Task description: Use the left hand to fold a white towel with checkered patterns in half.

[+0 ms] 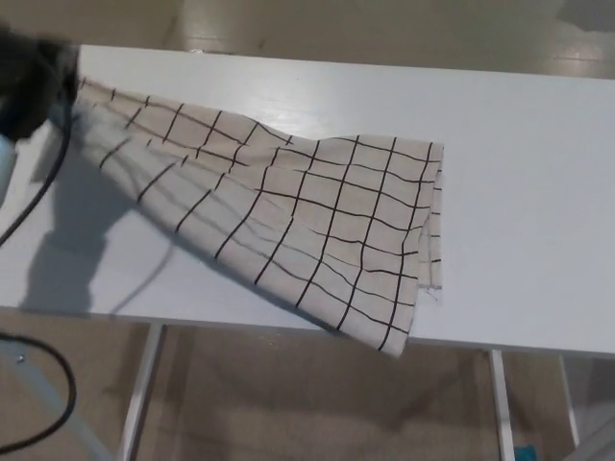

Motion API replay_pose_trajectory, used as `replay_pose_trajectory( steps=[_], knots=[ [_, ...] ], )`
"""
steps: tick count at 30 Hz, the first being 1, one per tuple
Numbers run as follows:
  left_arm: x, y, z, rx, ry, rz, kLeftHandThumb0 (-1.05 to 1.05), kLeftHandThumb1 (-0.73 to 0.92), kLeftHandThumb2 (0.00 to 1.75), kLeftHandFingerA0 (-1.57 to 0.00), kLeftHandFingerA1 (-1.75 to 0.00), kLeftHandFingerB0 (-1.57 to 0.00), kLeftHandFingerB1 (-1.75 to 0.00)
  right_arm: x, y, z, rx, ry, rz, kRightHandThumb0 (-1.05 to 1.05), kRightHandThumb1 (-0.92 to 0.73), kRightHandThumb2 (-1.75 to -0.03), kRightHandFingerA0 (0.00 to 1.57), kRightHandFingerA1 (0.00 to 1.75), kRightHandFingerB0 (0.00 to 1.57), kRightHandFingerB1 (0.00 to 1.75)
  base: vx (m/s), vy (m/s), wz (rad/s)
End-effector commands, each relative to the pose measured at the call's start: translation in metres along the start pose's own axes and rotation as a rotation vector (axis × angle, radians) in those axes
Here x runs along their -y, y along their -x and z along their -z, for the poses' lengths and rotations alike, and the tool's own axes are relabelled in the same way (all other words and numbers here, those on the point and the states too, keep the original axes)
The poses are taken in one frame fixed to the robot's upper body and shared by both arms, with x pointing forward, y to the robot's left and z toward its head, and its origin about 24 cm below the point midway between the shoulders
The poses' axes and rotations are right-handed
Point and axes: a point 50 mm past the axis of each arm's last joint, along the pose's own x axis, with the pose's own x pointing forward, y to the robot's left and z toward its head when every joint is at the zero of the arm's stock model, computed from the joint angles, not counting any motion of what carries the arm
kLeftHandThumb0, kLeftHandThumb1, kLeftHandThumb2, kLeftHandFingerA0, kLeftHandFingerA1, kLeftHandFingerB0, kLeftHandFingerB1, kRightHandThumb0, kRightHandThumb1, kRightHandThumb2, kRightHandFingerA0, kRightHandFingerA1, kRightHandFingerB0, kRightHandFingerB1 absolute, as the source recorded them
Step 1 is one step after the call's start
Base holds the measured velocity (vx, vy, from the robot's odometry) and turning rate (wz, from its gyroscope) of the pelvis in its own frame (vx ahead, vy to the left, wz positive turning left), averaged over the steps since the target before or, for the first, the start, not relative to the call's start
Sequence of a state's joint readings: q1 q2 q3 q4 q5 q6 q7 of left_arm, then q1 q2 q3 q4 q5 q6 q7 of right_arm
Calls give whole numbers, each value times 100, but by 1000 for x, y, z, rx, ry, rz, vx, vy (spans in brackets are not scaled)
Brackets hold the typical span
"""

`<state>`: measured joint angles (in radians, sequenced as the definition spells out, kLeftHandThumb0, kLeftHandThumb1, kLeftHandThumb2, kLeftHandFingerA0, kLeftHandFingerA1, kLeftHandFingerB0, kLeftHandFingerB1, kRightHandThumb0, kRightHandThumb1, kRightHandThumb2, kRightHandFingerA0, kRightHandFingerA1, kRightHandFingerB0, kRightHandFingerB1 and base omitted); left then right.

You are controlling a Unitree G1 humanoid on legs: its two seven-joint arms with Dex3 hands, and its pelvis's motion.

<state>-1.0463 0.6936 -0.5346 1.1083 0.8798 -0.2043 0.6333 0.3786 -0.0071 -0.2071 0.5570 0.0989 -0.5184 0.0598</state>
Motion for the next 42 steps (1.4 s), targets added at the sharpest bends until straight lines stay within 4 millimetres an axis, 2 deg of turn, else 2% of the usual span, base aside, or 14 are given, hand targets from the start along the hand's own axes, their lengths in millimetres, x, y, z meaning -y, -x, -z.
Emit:
replay_pose_trajectory(
  steps=[1,3,4,7,17,18,19,21,24,28,30,37,40,42],
  knots=[
    [-38,-23,-27,108,42,-214,-14,63,56,-82,-175,-62,-171,4,-1,-1,-3,-9,18,-36,-75,-62,35,51,30,39,0,0,0],
    [-42,-25,-37,142,50,-239,-12,63,58,-84,-175,-71,-162,5,-1,-2,-1,-6,19,-36,-75,-62,35,51,30,39,0,0,0],
    [-49,-28,-50,199,73,-258,-10,62,61,-92,-166,-103,-84,5,-1,-2,0,2,16,-36,-75,-62,36,51,30,39,0,0,0],
    [-57,-31,-66,260,89,-276,-14,62,58,-104,-145,-96,-59,4,-2,-3,5,0,12,-37,-74,-62,36,51,31,39,0,0,0],
    [-48,-12,-141,528,87,-284,-20,34,74,-117,-139,-99,-125,3,8,3,-23,-4,10,-37,-75,-62,37,54,35,43,0,0,0],
    [-44,-8,-148,555,87,-281,-21,53,53,-83,-175,-93,-129,3,7,3,-22,-3,8,-37,-76,-62,36,54,36,43,0,0,0],
    [-36,1,-162,613,79,-269,-28,50,54,-83,-175,-105,-71,4,6,2,-19,5,2,-36,-75,-62,33,53,36,43,0,0,0],
    [-28,10,-175,674,66,-252,-29,49,54,-86,-175,-101,-62,4,4,1,-16,17,-6,-38,-75,-62,33,53,36,43,0,0,0],
    [-15,23,-187,741,55,-213,-25,36,81,-125,-136,-97,-88,5,5,1,-18,25,-8,-38,-76,-62,35,54,37,44,0,0,0],
    [9,49,-206,858,6,-94,-27,49,57,-93,-168,-95,-127,2,1,-4,-5,6,-8,-38,-75,-61,38,55,38,44,0,0,0],
    [13,53,-209,878,-7,-73,-23,50,55,-94,-164,-104,-88,1,0,-6,-3,4,-9,-38,-75,-61,38,56,38,45,0,0,0],
    [42,86,-224,953,-38,239,-49,54,57,-79,-78,-75,-51,1,-1,-4,-1,17,-9,-40,-59,-94,38,63,33,57,0,0,0],
    [39,83,-229,899,-190,375,-80,50,91,0,-21,-12,-34,-1,-3,-4,6,15,-11,-37,-75,-61,44,56,42,48,0,0,0],
    [37,81,-230,880,-181,391,-82,50,92,-4,-13,-5,-23,-2,-4,-5,6,16,-13,-37,-75,-61,44,56,42,48,0,0,0]
  ],
)
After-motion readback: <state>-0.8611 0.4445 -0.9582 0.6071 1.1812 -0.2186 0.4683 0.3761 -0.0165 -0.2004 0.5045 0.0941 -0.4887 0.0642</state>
